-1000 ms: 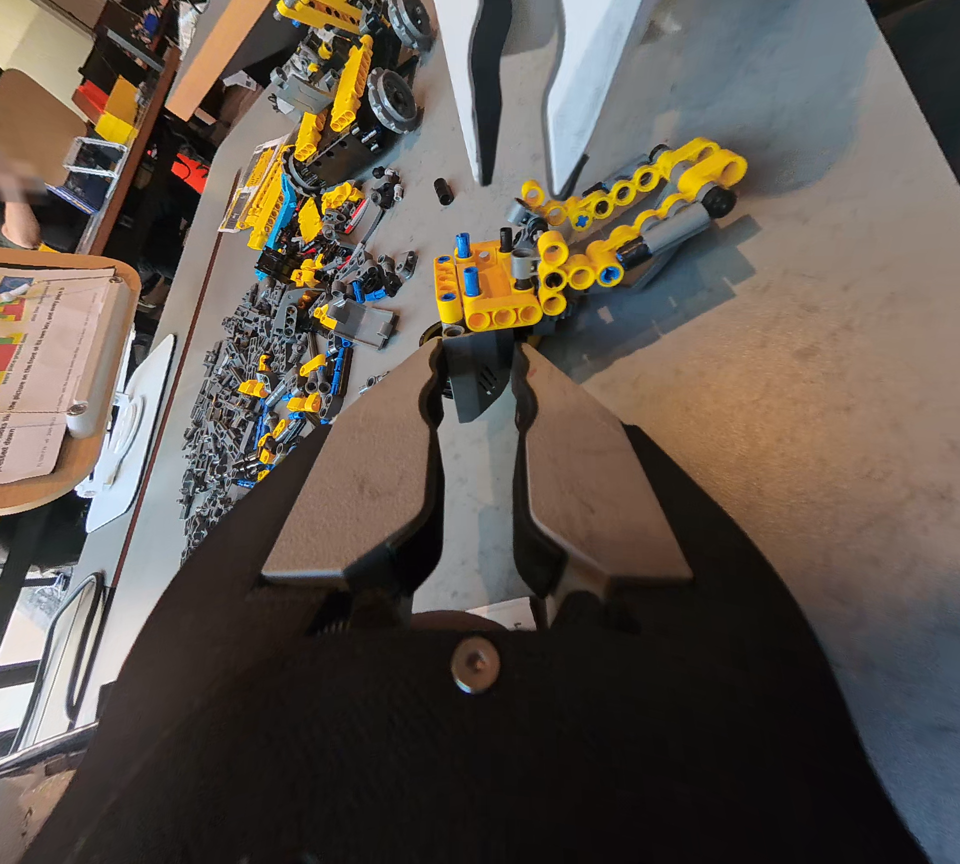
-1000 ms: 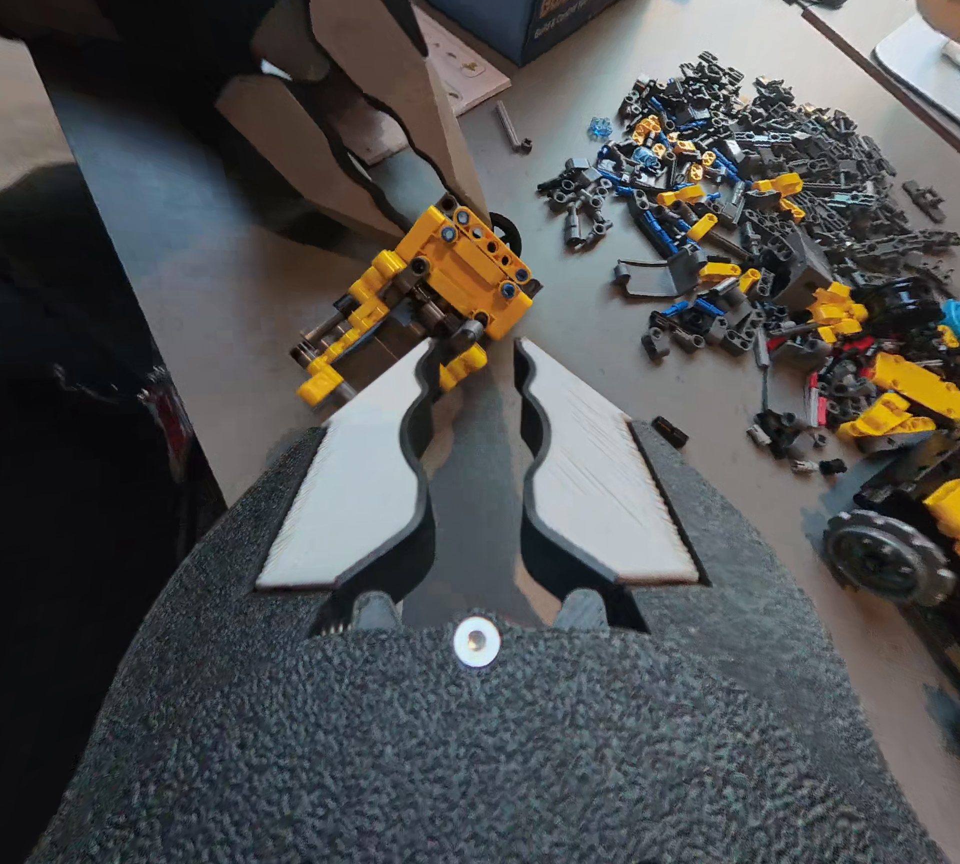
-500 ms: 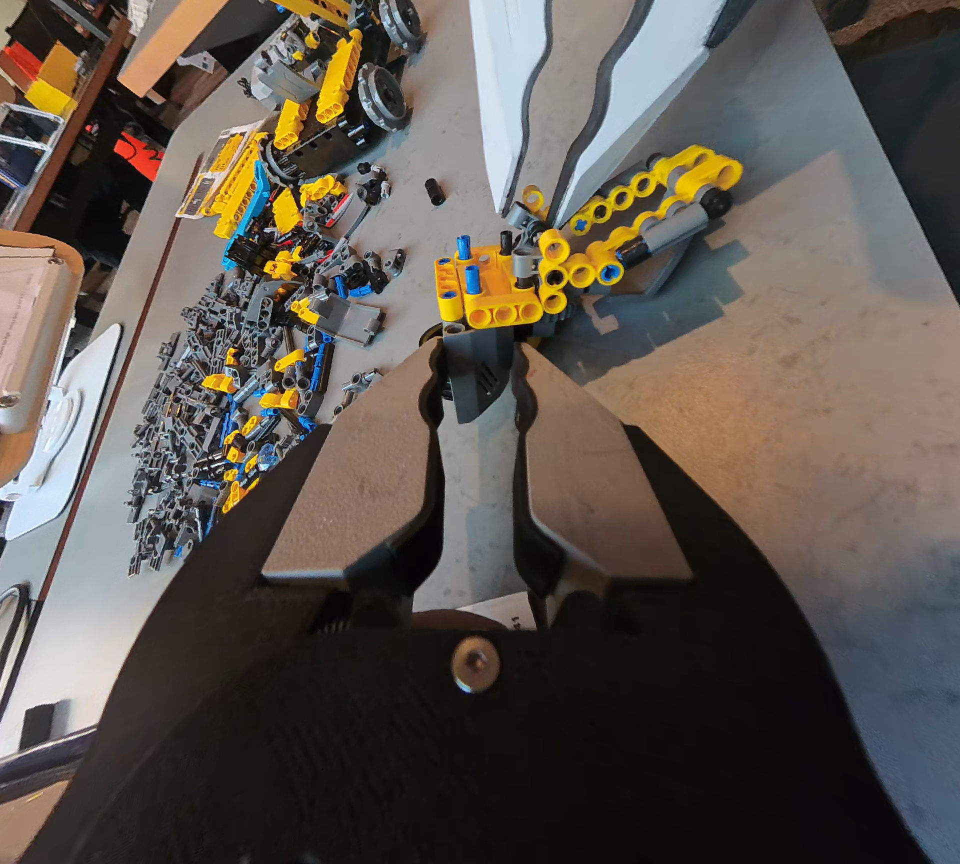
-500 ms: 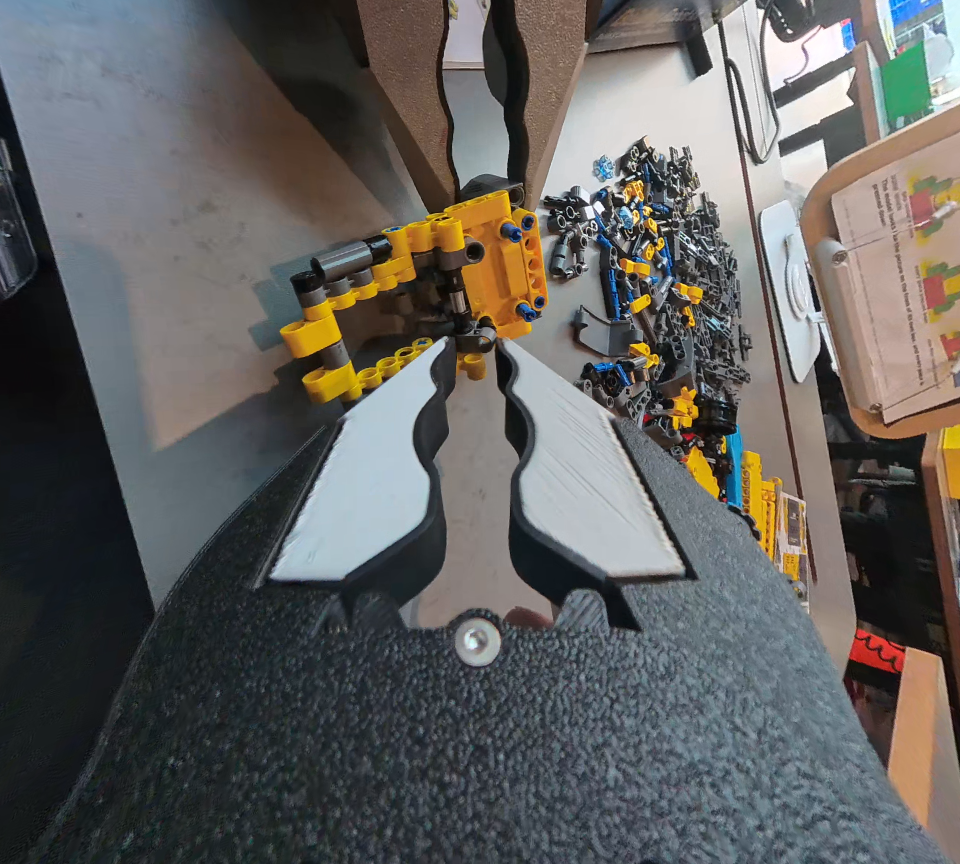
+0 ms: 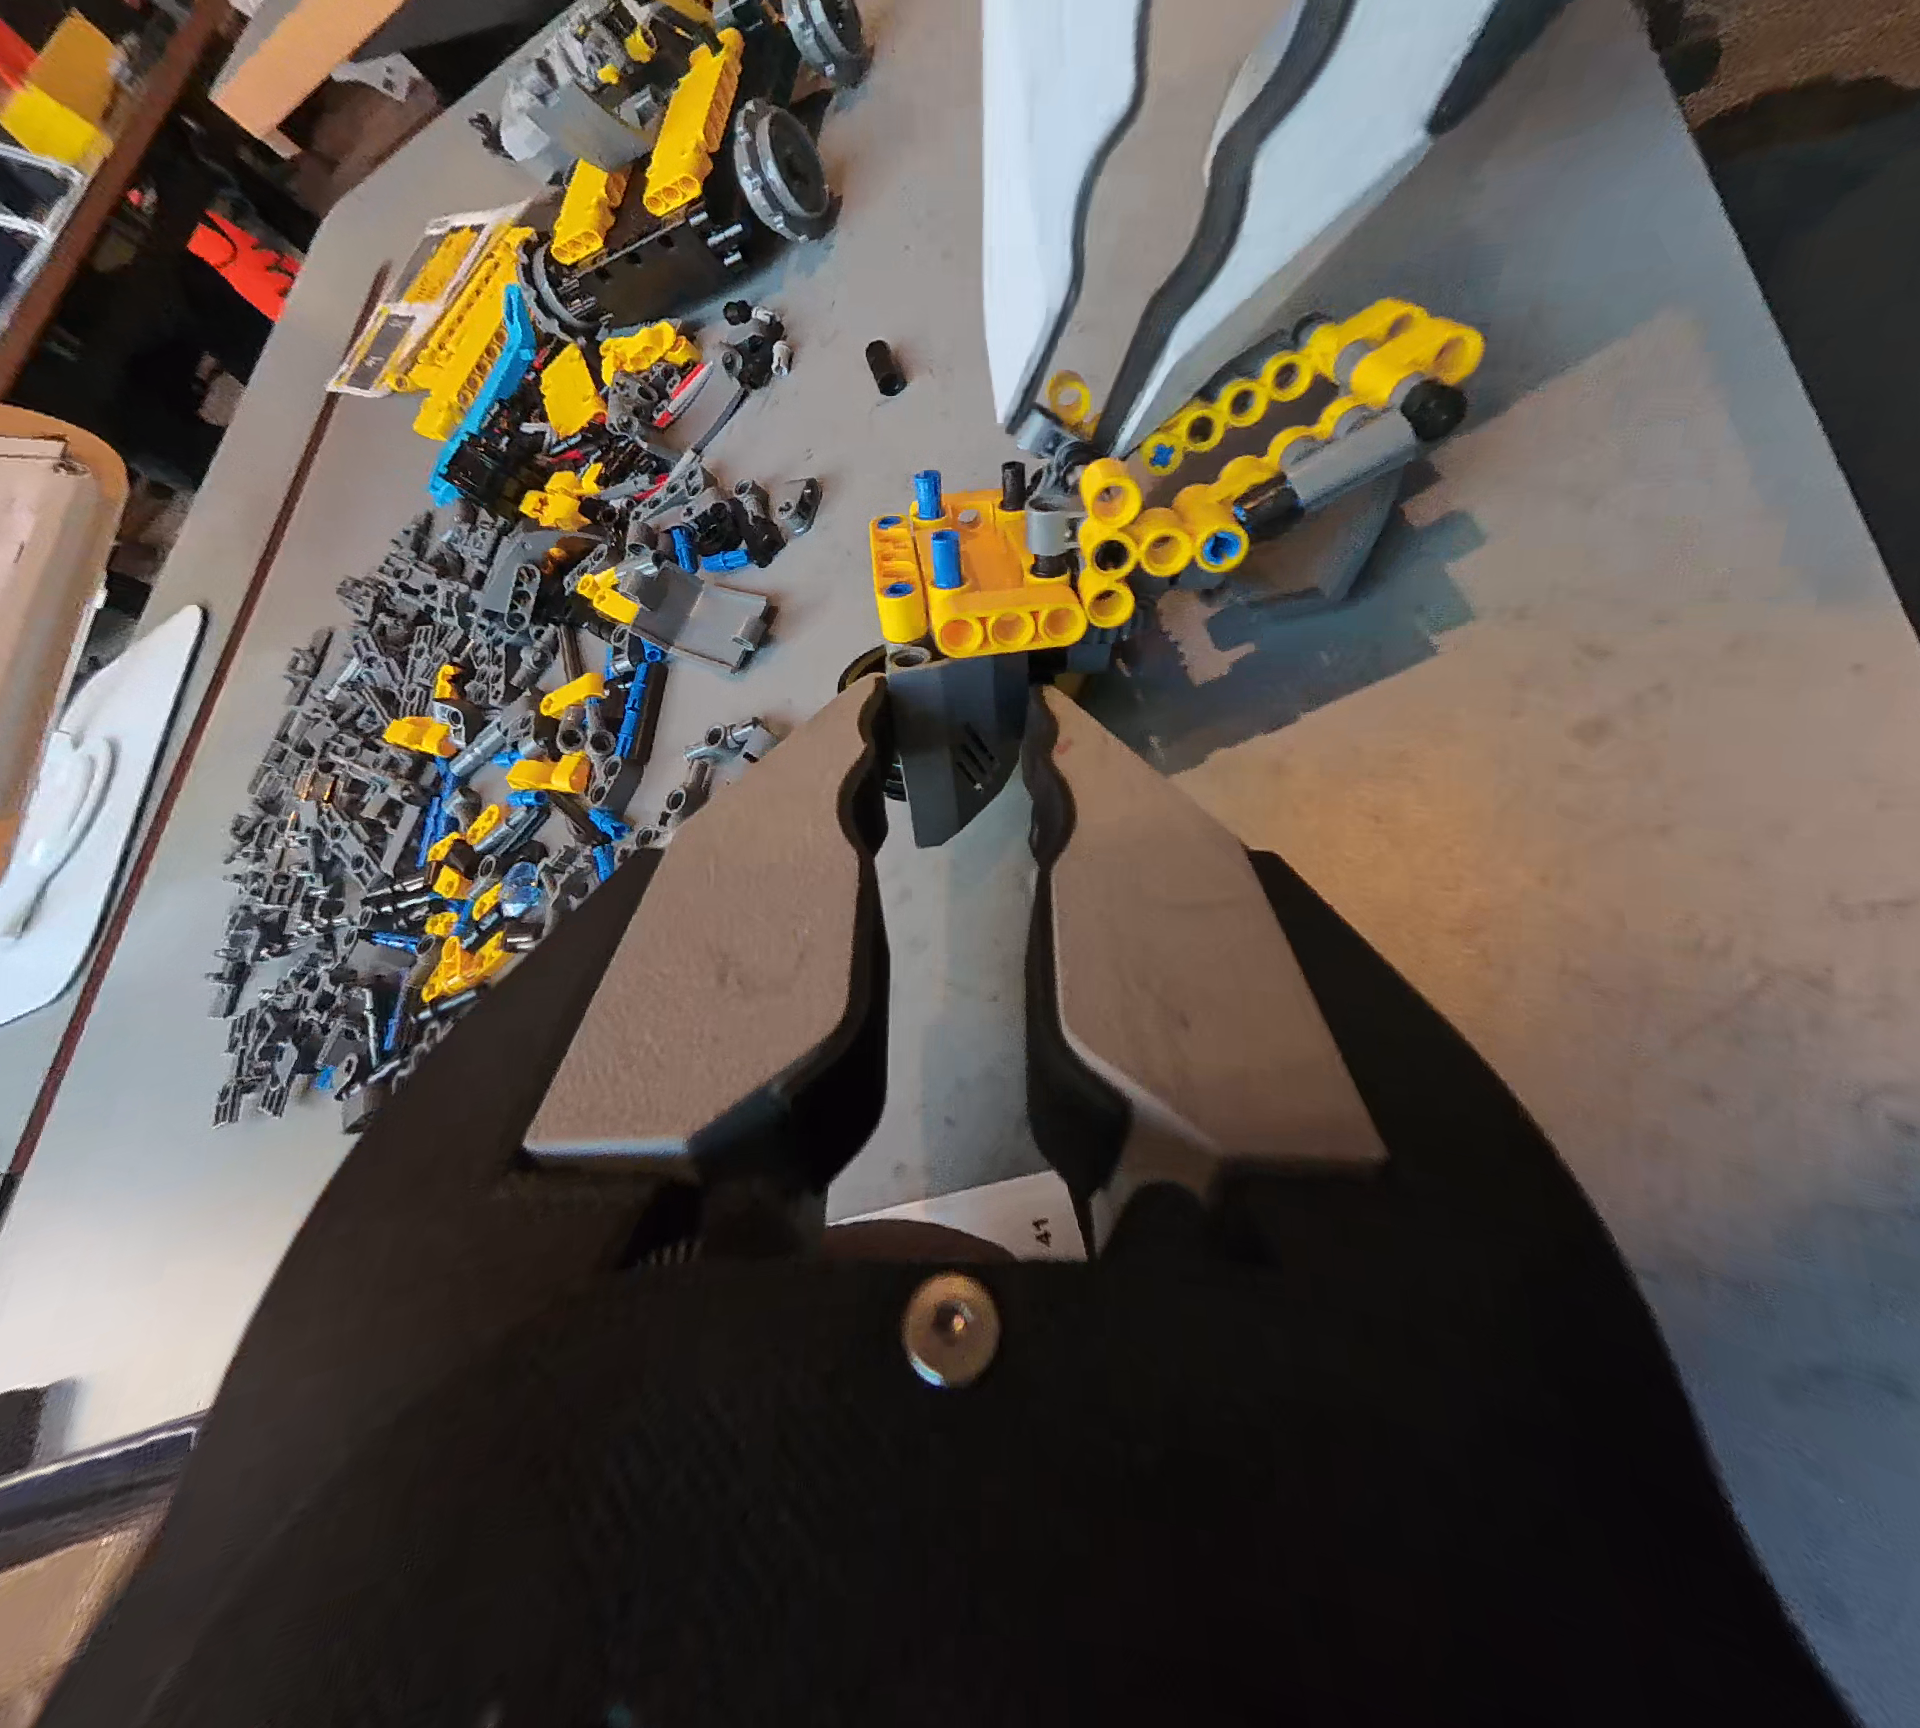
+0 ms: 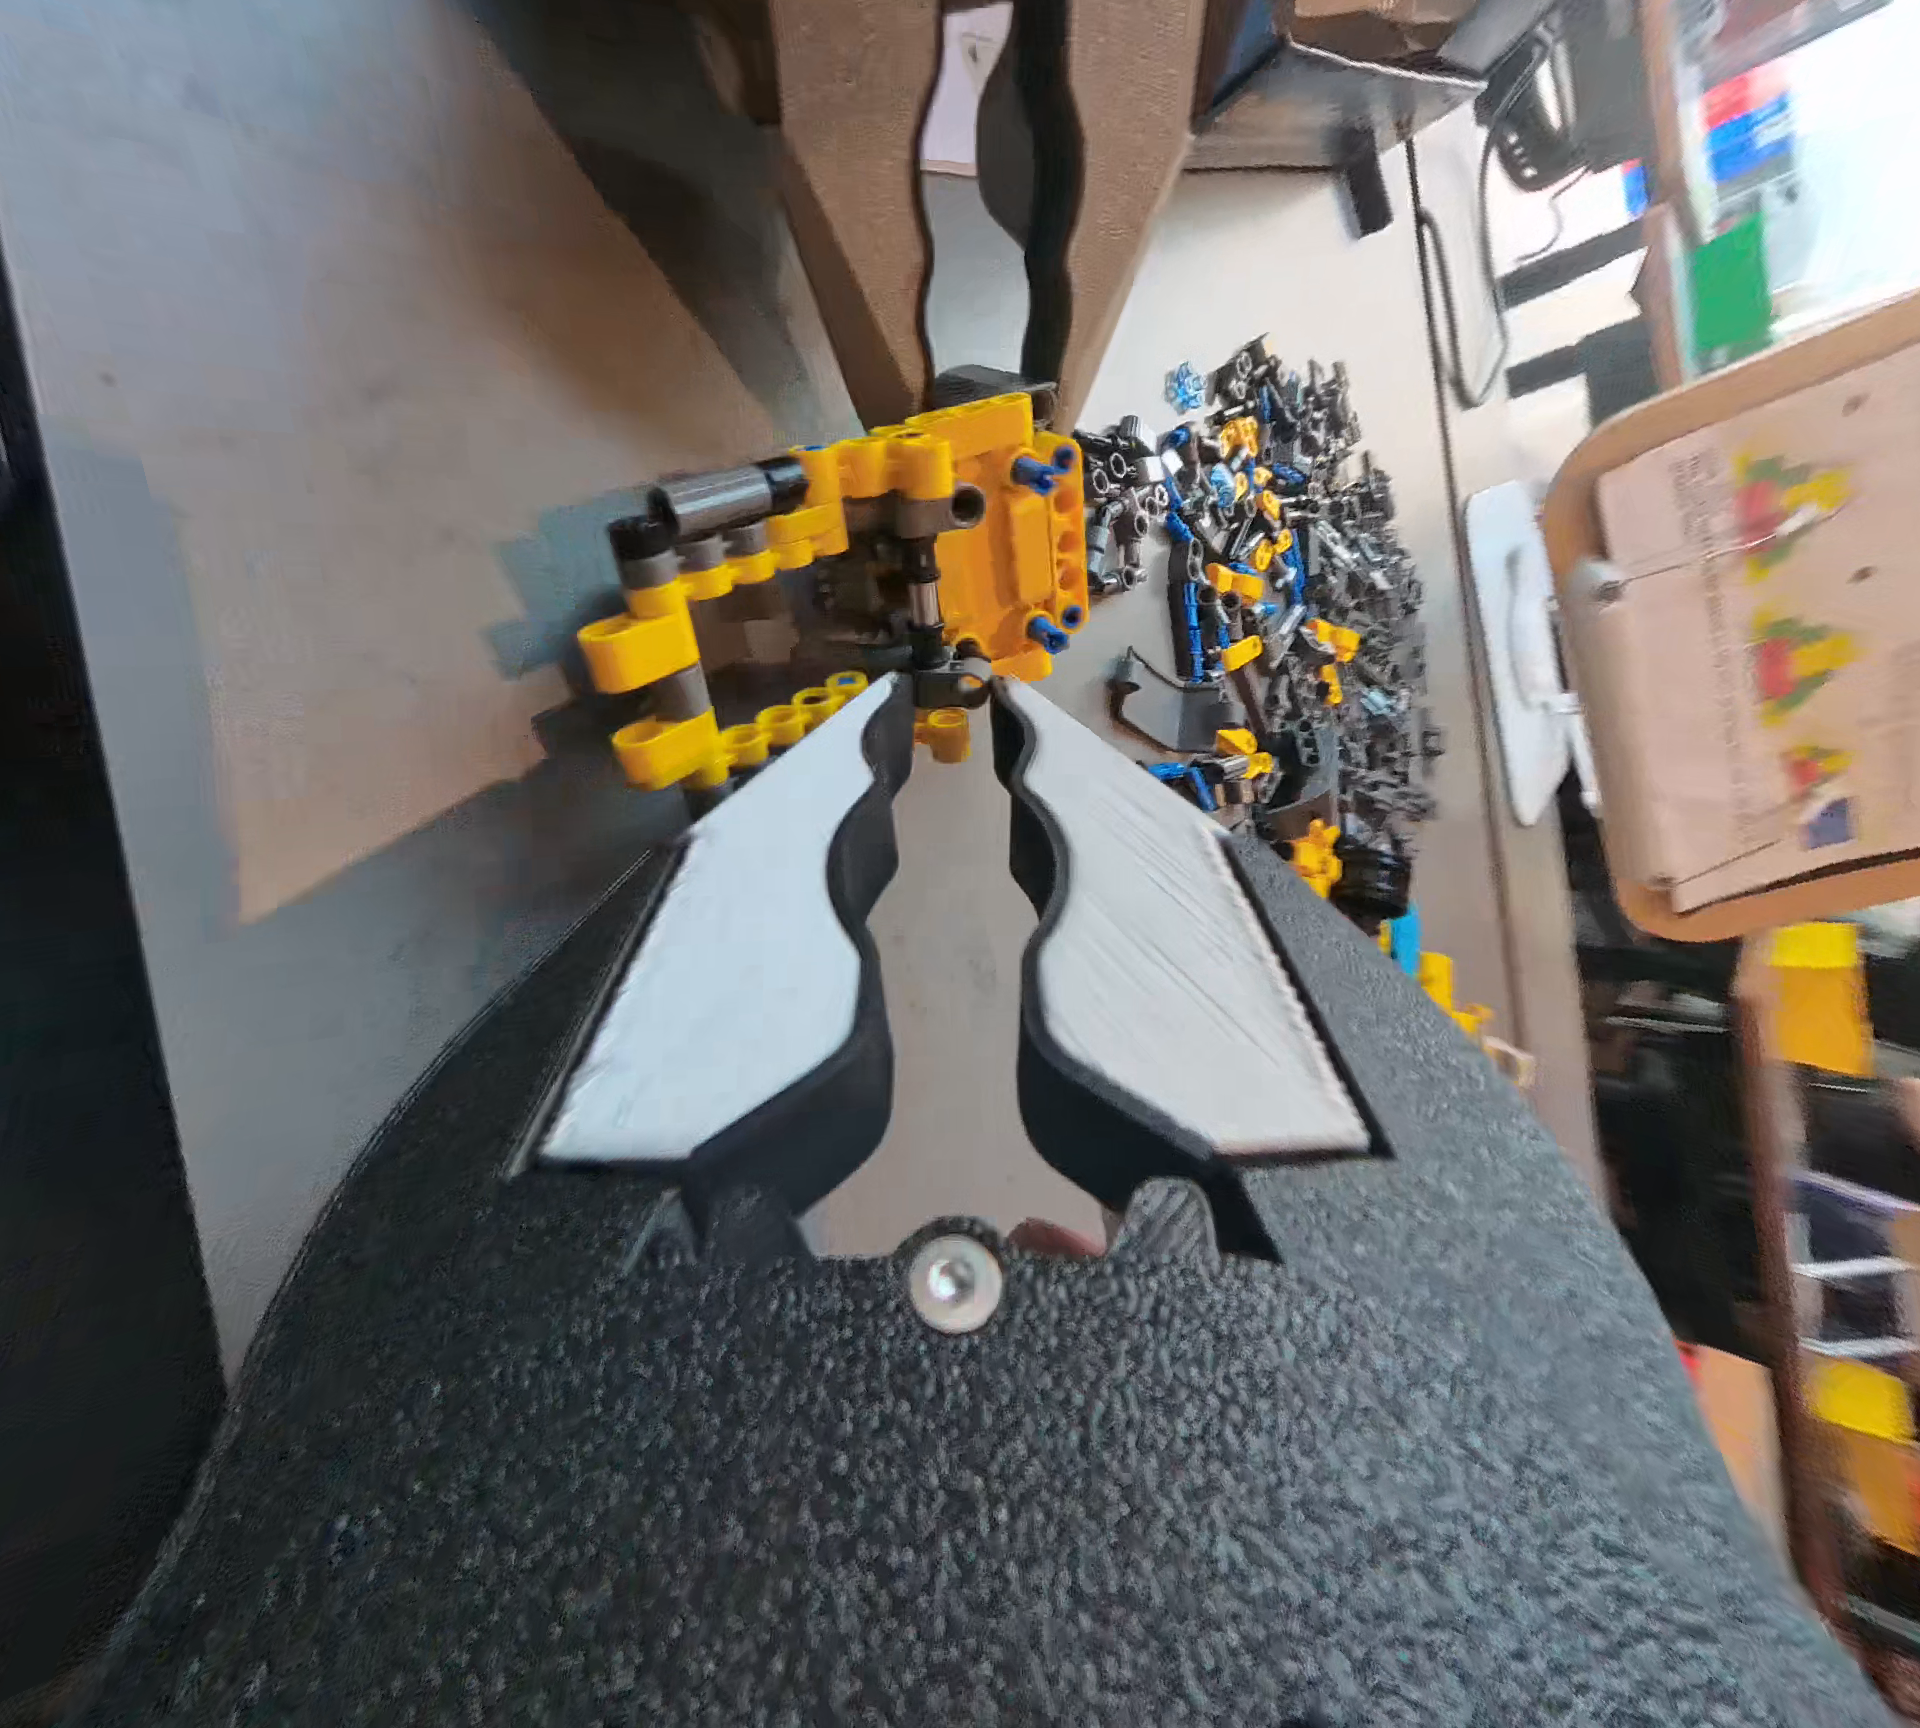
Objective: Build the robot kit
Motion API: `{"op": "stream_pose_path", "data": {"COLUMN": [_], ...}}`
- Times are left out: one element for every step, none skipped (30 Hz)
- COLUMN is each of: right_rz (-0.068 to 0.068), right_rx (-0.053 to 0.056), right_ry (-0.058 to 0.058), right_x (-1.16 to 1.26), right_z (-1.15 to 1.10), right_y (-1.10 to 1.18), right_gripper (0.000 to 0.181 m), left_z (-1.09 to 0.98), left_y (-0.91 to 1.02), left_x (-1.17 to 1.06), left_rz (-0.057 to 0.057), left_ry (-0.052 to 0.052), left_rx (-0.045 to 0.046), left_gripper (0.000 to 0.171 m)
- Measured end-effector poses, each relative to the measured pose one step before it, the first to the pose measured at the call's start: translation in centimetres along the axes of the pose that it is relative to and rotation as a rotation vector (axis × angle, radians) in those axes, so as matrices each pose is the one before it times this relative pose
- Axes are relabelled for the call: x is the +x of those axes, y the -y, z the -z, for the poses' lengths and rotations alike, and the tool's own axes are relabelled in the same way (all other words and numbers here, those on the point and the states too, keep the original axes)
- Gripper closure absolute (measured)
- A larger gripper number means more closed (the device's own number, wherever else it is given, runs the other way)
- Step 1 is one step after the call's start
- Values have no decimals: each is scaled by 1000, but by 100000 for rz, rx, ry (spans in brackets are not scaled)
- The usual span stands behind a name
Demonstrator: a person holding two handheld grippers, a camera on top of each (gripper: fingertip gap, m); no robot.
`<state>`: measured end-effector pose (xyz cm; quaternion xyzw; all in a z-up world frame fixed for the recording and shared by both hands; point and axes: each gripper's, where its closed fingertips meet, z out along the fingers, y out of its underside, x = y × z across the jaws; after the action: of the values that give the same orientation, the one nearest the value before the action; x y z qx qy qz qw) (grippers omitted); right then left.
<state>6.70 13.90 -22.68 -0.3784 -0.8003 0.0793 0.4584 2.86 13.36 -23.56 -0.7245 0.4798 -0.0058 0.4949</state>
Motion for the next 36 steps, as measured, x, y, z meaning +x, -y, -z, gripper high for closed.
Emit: {"op": "stream_pose_path", "data": {"right_rz": [2532,149,-850,-182,598,530,225,-737,-2886,-4572,-4800,-3529,-2319,-1280,-721,-446,-670,-237,1314,2380,2692,2903,3085,4061,5039,5317,4355,1812,-1054,-2779,-3169,-2812,-2572,-2630,-2789,-2064], "right_rx": [-1138,-432,-11,387,244,174,313,806,835,963,751,708,577,91,304,339,434,90,-449,-1038,-1098,-999,-751,-877,-1229,-1345,-1128,-553,378,1141,1145,1347,1630,2118,1987,1392], "right_ry": [-1425,505,810,395,83,682,1402,2790,4598,6483,6535,5153,4092,3221,2715,1287,477,-83,-1364,-2138,-1938,-2131,-2755,-2737,-3329,-3451,-2479,-530,988,1756,2266,1590,1110,418,26,-244], "right_x": [-39,-92,-1,69,89,13,-26,-99,-172,-308,-281,-144,-120,-121,-130,49,117,81,106,92,2,60,151,90,99,84,-9,-136,-159,-122,-137,-33,34,126,137,65], "right_z": [-38,-11,31,66,64,32,6,13,16,23,29,30,-20,-61,-75,6,5,-39,-39,0,12,60,105,77,55,37,-38,-115,-115,-82,-58,-41,-47,-60,-13,-9], "right_y": [-49,-48,-35,39,64,104,66,51,-6,14,-11,-49,-109,-127,-77,22,65,25,-32,-41,-3,30,97,94,105,112,82,14,-32,-46,-50,-19,-59,-73,-38,2], "right_gripper": [167,167,167,167,167,167,167,167,167,167,167,167,167,168,168,168,168,168,167,167,167,167,167,167,167,167,166,166,166,166,166,166,166,166,166,166], "left_z": [-19,-11,-6,20,30,38,26,28,31,14,3,-5,-11,-32,-9,1,7,2,-6,3,0,11,32,52,27,14,15,-5,8,4,7,-2,5,-10,-27,-8], "left_y": [-14,-4,11,40,23,-7,-8,16,14,28,34,69,63,51,30,-25,-62,-59,-13,2,11,15,9,32,18,-10,2,9,10,19,19,3,-7,-27,-28,-25], "left_x": [18,32,46,5,-10,17,38,82,123,190,165,102,87,78,58,-30,-74,-83,-86,-60,-5,-21,-58,-40,-46,-30,11,45,59,56,41,3,-48,-99,-87,-27], "left_rz": [-226,-807,-180,818,1071,672,-13,-1205,-2758,-3574,-3110,-2017,-1024,-381,-310,18,589,1252,1167,686,407,530,1051,1390,1299,998,538,-66,-498,-492,-242,9,261,479,434,22], "left_ry": [99,475,199,-302,-640,-658,-417,-134,279,382,418,290,-85,-327,-278,59,78,-173,-181,-178,-332,-348,-496,-874,-808,-606,-540,-352,-59,-40,-133,-18,179,408,313,100], "left_rx": [-188,-186,-101,55,206,152,87,286,474,406,127,43,286,433,396,-66,-186,-18,34,60,151,182,251,451,281,118,101,67,31,94,135,23,-54,-146,-154,-78], "left_gripper": [150,150,150,150,150,150,150,150,150,150,150,150,150,150,150,150,150,150,150,150,150,150,150,150,150,150,150,150,150,150,150,150,150,150,150,150]}}
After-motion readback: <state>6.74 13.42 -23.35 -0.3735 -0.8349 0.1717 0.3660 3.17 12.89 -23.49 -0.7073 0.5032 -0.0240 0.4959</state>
